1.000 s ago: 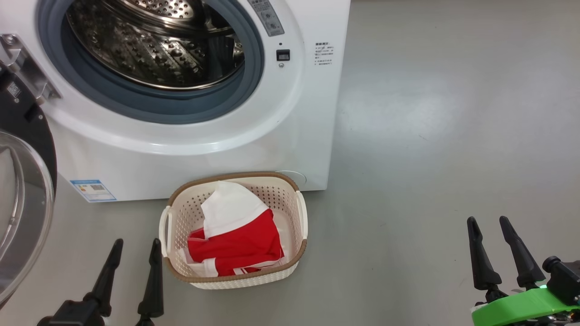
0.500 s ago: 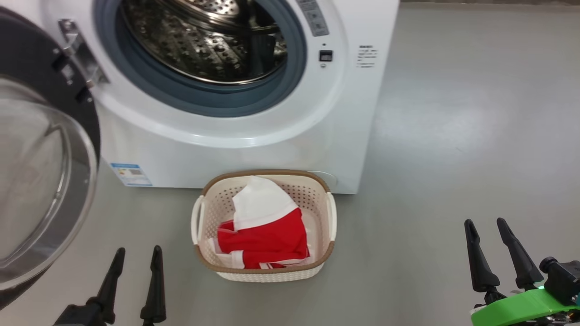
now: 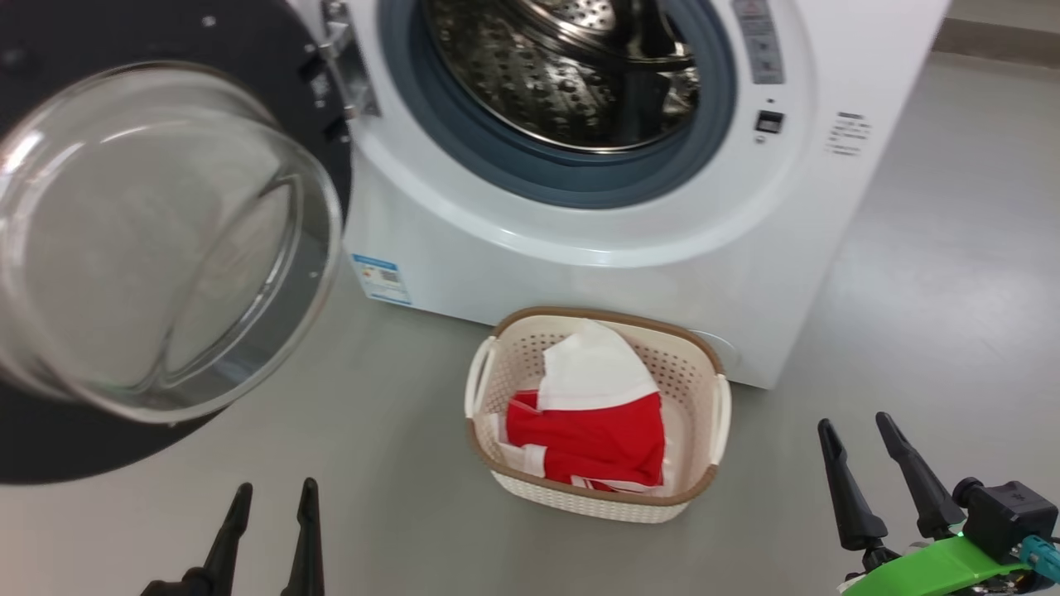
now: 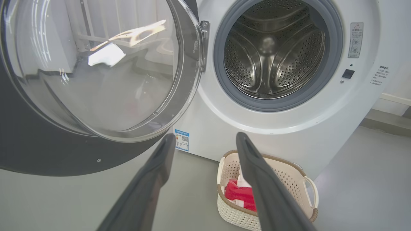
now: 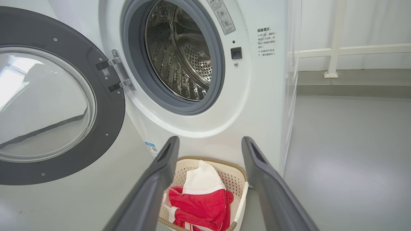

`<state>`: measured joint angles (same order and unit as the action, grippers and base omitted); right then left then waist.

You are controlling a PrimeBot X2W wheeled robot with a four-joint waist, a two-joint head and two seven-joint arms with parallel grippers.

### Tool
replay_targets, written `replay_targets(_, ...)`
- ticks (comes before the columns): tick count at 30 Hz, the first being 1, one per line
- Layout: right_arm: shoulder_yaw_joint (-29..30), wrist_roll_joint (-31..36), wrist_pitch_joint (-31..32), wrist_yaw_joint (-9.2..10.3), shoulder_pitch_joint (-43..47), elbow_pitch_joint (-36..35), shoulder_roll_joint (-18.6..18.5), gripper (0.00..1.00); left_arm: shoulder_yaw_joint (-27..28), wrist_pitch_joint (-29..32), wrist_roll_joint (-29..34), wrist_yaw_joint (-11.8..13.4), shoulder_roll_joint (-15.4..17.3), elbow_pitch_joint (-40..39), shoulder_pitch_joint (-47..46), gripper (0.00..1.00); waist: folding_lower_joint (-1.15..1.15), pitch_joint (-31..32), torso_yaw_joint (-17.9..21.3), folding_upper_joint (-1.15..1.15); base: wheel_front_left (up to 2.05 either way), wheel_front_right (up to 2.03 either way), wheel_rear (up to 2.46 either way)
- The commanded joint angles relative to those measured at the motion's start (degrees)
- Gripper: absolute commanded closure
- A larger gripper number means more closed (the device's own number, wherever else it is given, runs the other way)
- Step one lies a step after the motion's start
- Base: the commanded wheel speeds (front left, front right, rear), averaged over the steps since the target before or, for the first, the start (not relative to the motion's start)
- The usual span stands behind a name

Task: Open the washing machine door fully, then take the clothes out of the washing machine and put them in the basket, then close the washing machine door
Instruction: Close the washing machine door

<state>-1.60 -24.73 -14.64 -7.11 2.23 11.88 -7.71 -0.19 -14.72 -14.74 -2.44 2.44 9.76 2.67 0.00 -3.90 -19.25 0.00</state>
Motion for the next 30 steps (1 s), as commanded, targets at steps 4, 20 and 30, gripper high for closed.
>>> replay_targets(4, -2.5, -0.5, -0.4, -0.37, -1.1, -0.8, -1.2, 0.0, 1.3, -0.3, -0.7, 0.9, 0.4, -1.6, 0.5, 0.0, 0.0, 2.1, -8.0, 0.0, 0.0, 0.0, 0.0)
replay_targets(20, -9.2, -2.0, -0.4, -0.37, -5.1, 2.1, -2.5, 0.0, 2.5, -0.3, -3.3, 4.1, 0.4, -6.6, 4.1, 0.0, 0.0, 1.7, -9.6, 0.0, 0.0, 0.0, 0.0)
replay_targets(30, -9.3, -2.3, -0.4, -0.37, -5.0, 2.2, -2.8, 0.0, 2.4, -0.3, -3.3, 4.4, 0.4, -7.1, 4.2, 0.0, 0.0, 1.8, -9.5, 0.0, 0.0, 0.0, 0.0)
